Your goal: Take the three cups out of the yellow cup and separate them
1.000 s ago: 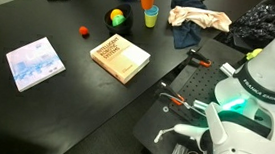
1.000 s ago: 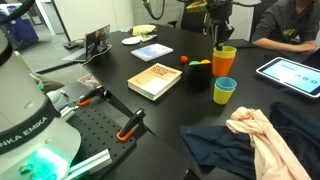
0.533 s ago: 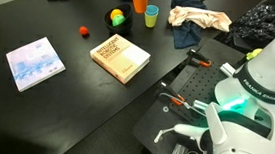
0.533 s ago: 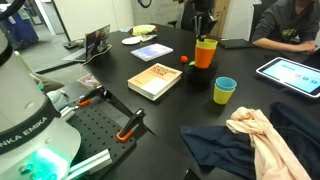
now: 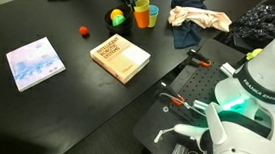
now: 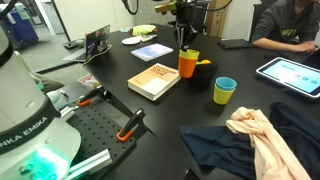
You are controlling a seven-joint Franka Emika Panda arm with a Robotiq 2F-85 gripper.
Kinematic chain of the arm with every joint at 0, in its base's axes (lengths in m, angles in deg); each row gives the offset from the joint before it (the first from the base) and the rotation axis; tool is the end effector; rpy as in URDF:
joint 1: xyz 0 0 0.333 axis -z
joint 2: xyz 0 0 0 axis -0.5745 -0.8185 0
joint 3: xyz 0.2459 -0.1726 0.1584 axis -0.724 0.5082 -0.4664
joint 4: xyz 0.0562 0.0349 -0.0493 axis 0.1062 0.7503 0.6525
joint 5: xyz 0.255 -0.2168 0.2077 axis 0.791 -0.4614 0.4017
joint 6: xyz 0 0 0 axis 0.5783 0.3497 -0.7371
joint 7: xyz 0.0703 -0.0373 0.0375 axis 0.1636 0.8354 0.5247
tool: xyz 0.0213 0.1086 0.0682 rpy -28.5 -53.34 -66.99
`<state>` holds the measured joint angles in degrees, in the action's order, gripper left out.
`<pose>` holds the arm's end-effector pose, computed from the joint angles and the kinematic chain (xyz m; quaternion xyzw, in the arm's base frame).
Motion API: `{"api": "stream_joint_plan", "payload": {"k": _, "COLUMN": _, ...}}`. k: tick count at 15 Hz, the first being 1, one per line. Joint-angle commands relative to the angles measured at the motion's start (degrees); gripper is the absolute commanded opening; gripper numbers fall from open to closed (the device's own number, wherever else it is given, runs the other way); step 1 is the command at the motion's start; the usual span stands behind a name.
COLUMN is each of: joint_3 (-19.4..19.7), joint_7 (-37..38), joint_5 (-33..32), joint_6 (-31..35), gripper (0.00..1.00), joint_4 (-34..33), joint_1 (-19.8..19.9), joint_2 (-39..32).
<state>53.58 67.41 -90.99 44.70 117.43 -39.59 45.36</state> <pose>0.5560 -0.0214 0.2511 0.9778 -0.1821 -0.0522 0.0897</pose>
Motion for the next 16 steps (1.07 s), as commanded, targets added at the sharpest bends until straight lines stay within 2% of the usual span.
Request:
{"api": "stream_joint_plan", "payload": {"k": 1, "joint_3": 1.0, "joint_7": 4.5, "joint_5": -5.0, "joint_6": 6.1, "gripper": 0.05, "joint_4": 5.8, "joint_1": -1.1, "joint_2": 2.1}}
{"api": "stream_joint_plan", "payload": {"k": 5, "joint_3": 3.3, "joint_7": 12.0, "joint_5": -12.4, "joint_6": 13.9, "gripper": 0.05, "joint_4": 9.2, "joint_1": -2.2, "joint_2": 0.3}}
{"api": "stream_joint_plan", "payload": {"k": 8, "joint_3": 4.4, "joint_7": 15.8, "joint_5": -14.1, "joint_6": 18.6, "gripper": 0.05, "joint_4": 10.8, "joint_1": -2.2, "joint_2": -1.2}}
{"api": "stream_joint_plan", "payload": {"k": 13, "joint_3": 6.9, "joint_7": 18.0, "joint_5": -13.0, "joint_6": 27.9, "gripper": 0.05, "joint_4": 12.2, "joint_1": -2.6, "joint_2": -5.0}}
{"api": "stream_joint_plan", "payload": {"k": 16, "joint_3": 8.8, "joint_7": 17.4, "joint_5": -11.5, "joint_6": 31.2, "gripper": 0.05, "joint_4": 11.7, "joint_1": -3.2, "joint_2": -7.5}}
